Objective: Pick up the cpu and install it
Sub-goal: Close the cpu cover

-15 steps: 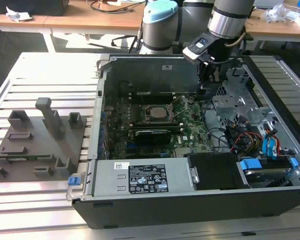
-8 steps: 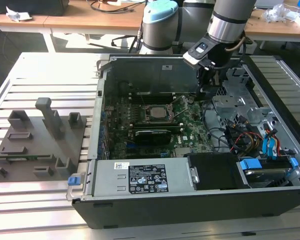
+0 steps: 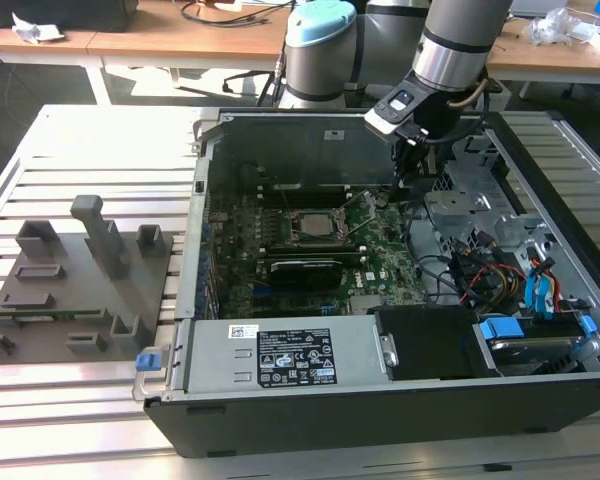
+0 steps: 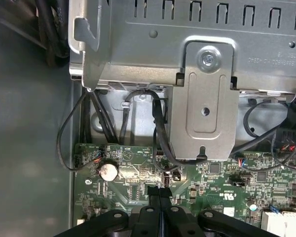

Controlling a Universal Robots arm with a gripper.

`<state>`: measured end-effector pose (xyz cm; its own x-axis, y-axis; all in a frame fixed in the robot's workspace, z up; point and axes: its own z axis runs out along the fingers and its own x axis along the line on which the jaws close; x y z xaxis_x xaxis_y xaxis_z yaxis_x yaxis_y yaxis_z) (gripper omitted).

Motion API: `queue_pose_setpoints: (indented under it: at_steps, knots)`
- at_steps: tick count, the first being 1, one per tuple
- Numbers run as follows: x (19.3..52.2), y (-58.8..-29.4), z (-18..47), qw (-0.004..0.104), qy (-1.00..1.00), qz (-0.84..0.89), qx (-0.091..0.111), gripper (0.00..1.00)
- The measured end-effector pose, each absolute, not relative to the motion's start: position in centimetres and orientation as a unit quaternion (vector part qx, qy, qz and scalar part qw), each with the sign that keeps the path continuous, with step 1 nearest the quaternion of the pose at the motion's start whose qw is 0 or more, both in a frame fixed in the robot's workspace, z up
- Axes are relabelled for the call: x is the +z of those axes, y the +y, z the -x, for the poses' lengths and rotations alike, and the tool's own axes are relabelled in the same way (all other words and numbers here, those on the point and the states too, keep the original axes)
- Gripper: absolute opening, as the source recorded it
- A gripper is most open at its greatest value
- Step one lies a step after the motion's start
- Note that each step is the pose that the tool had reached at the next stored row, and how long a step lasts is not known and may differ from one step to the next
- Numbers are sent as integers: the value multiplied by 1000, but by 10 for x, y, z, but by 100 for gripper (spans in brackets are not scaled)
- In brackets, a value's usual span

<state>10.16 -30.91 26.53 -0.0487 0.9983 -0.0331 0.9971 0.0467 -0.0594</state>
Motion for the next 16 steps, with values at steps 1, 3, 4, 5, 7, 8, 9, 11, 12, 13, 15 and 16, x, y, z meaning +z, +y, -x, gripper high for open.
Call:
queue_pose_setpoints:
  at_steps: [1,3,4,5,7,8,9,11,12,13,15,16]
  knots:
    - [265,-309,-102,9,-723,690,33,11]
    - [265,-309,-102,8,-723,690,33,11]
    - [264,-309,-102,9,-723,690,33,11]
    - [263,-309,-102,9,-723,690,33,11]
    - [262,-309,-102,9,-723,690,33,11]
    - [261,-309,-102,9,-723,690,33,11]
    - [260,-309,-102,8,-723,690,33,11]
    - [257,-309,-101,9,-723,690,33,11]
    - [256,-309,-101,9,-723,690,33,11]
    - [255,-309,-99,8,-723,690,33,11]
    - [251,-309,-93,9,-723,690,33,11]
    - [250,-309,-93,8,-723,690,33,11]
